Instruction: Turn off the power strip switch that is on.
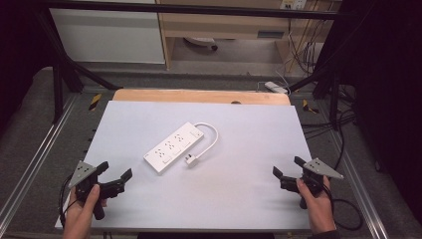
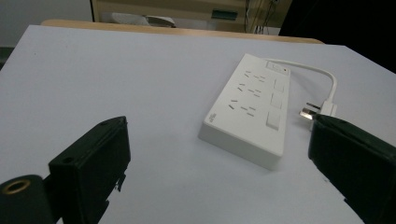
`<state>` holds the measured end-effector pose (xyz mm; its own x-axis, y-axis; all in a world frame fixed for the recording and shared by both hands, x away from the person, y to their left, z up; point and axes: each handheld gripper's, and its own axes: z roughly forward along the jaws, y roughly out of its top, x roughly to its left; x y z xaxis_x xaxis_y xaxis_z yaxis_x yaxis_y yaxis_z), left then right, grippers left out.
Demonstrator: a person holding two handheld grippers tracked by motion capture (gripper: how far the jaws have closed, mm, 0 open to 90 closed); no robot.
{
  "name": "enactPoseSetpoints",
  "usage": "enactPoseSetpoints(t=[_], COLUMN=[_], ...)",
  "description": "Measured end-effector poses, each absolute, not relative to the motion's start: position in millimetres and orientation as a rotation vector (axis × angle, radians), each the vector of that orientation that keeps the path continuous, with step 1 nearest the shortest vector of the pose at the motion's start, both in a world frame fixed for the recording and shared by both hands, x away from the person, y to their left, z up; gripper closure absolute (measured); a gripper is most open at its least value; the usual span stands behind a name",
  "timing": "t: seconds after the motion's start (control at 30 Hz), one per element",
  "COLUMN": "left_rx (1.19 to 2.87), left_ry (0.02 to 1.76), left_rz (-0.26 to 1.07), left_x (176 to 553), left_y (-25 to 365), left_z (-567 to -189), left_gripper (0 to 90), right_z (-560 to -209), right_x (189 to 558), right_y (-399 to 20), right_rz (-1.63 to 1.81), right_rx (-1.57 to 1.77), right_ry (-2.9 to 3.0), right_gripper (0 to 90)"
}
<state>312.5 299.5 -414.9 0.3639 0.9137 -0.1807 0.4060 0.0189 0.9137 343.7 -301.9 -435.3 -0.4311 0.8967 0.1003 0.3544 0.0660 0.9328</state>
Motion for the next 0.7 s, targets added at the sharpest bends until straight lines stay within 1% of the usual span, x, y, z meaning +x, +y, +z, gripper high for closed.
enactPoseSetpoints(t=[0.3, 0.53, 0.7], left_rx=[1.59, 1.589, 1.594], left_ry=[1.213, 1.214, 1.211], left_rz=[0.598, 0.604, 0.601], left_x=[311.3, 311.1, 311.4], left_y=[296.9, 297.4, 296.5], left_z=[-415.6, -415.4, -415.9], left_gripper=[5.5, 5.5, 5.4], right_z=[-432.5, -421.2, -413.0], right_x=[343.3, 338.6, 334.5], right_y=[-304.1, -304.1, -300.7], right_rz=[1.374, 1.407, 1.42], right_rx=[1.239, 1.213, 1.188], right_ry=[1.811, 1.778, 1.793], right_gripper=[4.5, 2.2, 2.2])
